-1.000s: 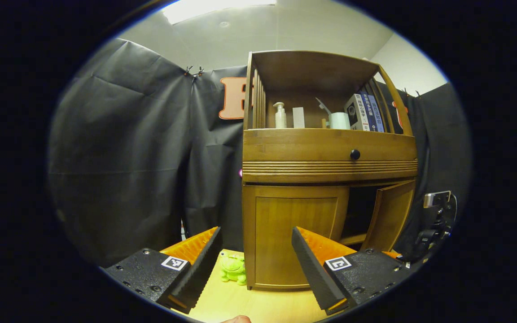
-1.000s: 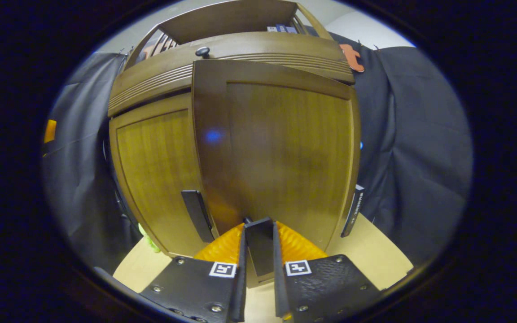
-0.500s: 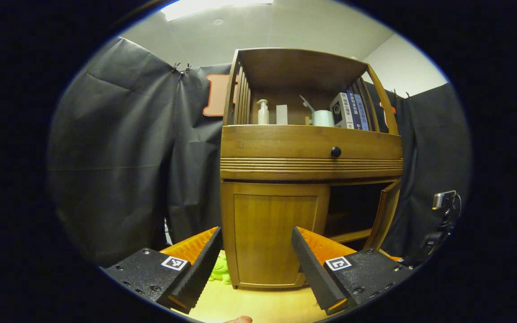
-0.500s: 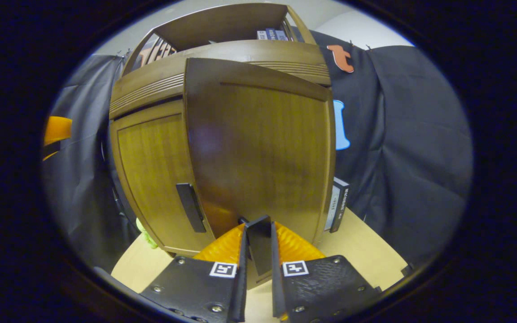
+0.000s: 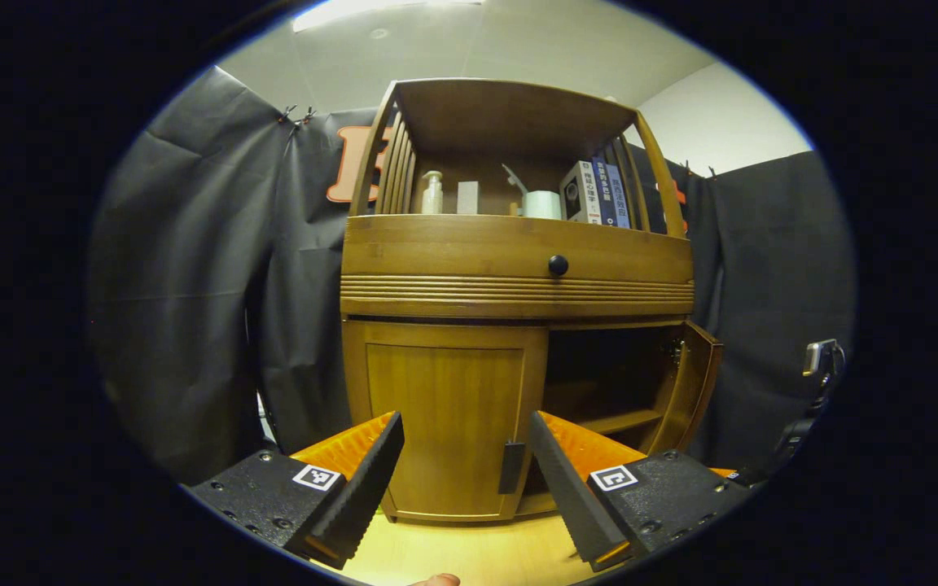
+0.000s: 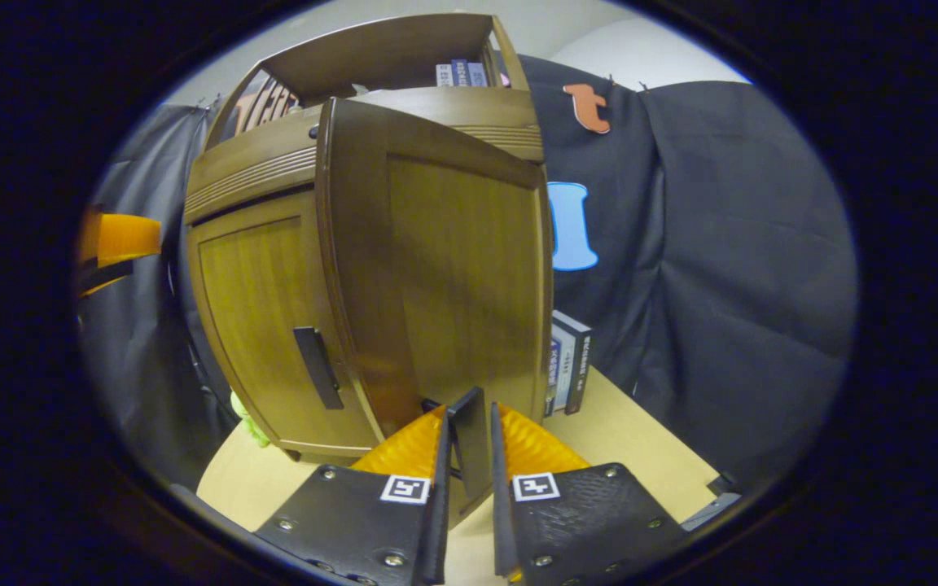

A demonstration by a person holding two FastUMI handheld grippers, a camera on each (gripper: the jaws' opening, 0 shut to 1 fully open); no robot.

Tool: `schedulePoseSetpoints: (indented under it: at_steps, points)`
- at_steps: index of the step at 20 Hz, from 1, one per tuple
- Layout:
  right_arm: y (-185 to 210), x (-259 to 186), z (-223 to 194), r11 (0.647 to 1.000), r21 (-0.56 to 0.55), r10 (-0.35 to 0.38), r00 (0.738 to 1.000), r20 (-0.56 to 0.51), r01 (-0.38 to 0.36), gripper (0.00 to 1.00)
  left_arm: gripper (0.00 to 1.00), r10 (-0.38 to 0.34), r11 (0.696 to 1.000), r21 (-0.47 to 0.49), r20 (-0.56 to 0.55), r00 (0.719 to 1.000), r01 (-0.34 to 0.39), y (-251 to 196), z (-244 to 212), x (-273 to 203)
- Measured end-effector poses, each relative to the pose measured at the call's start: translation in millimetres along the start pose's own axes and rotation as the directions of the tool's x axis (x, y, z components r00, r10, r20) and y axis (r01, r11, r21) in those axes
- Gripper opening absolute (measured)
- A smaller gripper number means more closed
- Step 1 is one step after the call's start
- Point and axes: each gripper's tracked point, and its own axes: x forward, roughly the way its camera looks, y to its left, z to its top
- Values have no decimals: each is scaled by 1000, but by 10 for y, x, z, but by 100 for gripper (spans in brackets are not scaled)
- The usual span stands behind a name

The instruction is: Open the right door of the double-door shoe cabinet with the right hand, and open the left door with the left hand.

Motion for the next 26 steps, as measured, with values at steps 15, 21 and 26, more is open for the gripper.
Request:
schedulePoseSetpoints:
  at_steps: [15,21,26]
  points:
    - [-969,-279,173,986,-11,-165,985,58,166,14,96,-134,991,-16,-31,991,134,-564,-225,302]
    - [-1217,-338,288,978,-63,-192,977,89,198,14,96,-132,991,9,-59,989,133,-592,-486,568]
    - [-1651,-398,372,948,-71,-302,947,107,311,14,92,-132,991,11,-82,988,133,-555,-750,858]
